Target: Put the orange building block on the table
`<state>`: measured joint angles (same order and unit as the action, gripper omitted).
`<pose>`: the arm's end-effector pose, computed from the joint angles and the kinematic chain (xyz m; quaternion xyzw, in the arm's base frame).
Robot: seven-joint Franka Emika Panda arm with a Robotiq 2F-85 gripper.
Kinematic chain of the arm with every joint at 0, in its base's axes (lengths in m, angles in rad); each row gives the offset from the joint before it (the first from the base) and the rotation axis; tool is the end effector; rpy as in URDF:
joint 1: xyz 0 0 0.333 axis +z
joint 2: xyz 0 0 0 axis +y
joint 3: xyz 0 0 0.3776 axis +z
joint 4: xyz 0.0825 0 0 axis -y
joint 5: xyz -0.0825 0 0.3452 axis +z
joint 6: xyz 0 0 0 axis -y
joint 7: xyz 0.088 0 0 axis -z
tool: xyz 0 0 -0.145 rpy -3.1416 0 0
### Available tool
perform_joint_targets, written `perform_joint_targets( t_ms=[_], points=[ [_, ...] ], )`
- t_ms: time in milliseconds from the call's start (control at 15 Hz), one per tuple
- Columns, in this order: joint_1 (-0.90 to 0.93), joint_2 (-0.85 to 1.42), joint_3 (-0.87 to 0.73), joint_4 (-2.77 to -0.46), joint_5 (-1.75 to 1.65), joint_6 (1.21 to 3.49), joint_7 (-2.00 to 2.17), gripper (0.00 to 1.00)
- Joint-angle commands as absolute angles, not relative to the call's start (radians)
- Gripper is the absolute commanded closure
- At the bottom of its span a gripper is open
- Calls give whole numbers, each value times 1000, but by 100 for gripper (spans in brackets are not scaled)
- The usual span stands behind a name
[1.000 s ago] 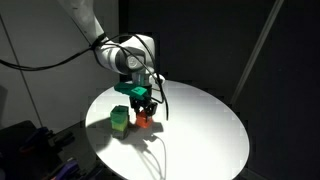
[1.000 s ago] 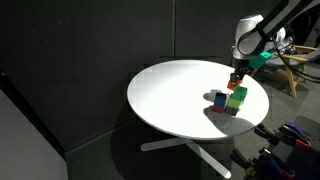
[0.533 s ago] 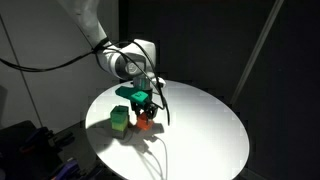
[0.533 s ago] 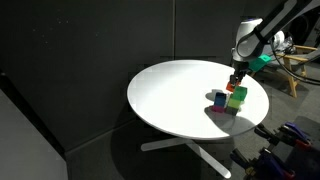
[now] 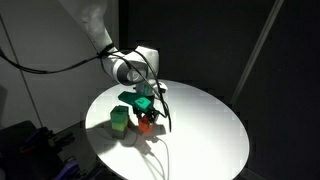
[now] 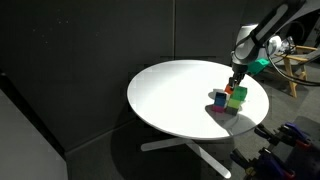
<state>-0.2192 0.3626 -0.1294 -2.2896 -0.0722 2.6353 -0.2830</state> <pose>0.5003 -0.1808 0.2460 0.9992 0.0029 -0.0197 0.0358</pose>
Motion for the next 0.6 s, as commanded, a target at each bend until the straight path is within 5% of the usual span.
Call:
perform_joint_targets(
  t_ms=[0, 533],
  points=[
    [-250, 399, -107, -2246, -45, 2636, -323, 67],
    [-252, 460, -111, -2211, -64, 2636, -307, 67]
  ],
)
